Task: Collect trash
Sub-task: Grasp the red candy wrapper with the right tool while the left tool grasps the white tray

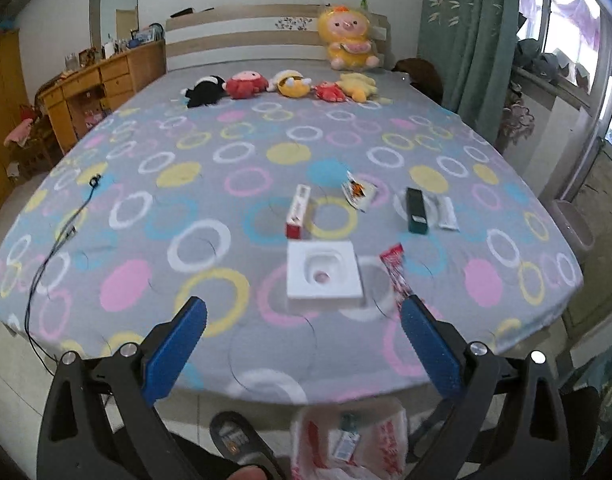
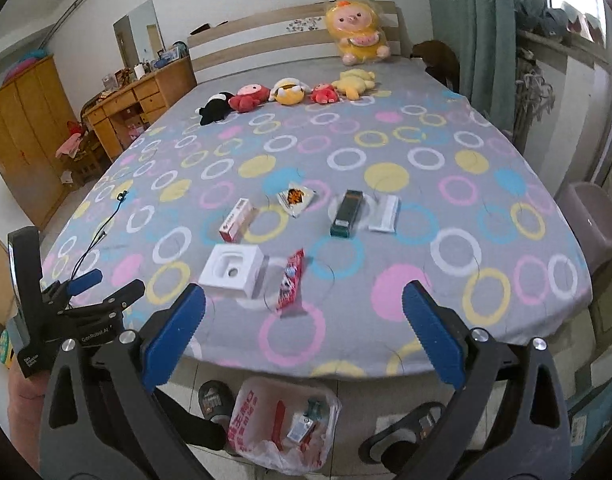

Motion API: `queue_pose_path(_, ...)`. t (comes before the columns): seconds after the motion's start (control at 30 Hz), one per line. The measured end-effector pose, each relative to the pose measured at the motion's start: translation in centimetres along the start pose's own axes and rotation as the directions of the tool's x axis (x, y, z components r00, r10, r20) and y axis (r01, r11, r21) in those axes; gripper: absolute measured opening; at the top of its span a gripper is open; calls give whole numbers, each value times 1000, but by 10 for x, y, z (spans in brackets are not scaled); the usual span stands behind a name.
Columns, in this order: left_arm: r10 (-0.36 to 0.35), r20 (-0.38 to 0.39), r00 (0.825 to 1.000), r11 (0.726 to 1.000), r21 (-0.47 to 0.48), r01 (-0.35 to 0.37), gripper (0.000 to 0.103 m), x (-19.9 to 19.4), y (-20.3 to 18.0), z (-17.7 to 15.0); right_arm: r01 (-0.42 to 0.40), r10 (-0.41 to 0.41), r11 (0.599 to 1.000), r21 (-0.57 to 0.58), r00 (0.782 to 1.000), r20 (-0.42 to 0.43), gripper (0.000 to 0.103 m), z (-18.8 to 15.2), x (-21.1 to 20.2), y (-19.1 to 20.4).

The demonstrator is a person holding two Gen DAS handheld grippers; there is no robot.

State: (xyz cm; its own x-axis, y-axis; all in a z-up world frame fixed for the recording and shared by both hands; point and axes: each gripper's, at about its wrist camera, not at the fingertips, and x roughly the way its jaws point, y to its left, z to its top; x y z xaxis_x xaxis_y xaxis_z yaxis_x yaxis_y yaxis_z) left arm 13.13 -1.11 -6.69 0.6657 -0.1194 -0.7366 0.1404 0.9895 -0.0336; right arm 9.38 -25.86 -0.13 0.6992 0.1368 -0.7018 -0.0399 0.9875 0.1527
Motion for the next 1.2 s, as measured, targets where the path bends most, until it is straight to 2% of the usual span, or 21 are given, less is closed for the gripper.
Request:
queue_pose_path(0.17, 21, -20, 1000, 1000, 23, -21, 95, 25, 9, 18, 20, -21, 999, -38, 999, -42, 96, 20, 29, 16)
queue_pose_path(0.33, -8, -86, 996, 1000, -13, 7, 95, 62, 22, 28, 34, -37, 999, -37, 993, -108, 96, 31, 68, 24)
queue_pose_path(0.67, -29, -198, 980, 999, -25, 25, 95, 141, 33, 26, 66, -68, 998, -19, 974, -218, 96, 31, 155, 29)
queue_pose_path(0.93, -10, -258, 966, 1000, 22, 16, 95, 194, 30, 22, 123, -124, 992, -22, 944, -307, 96, 20, 219, 21)
queue_pose_path(1.2, -12, -290, 957, 999, 39, 24, 95, 217, 28, 18, 159, -156, 987, -22, 912, -380, 96, 6, 262, 12)
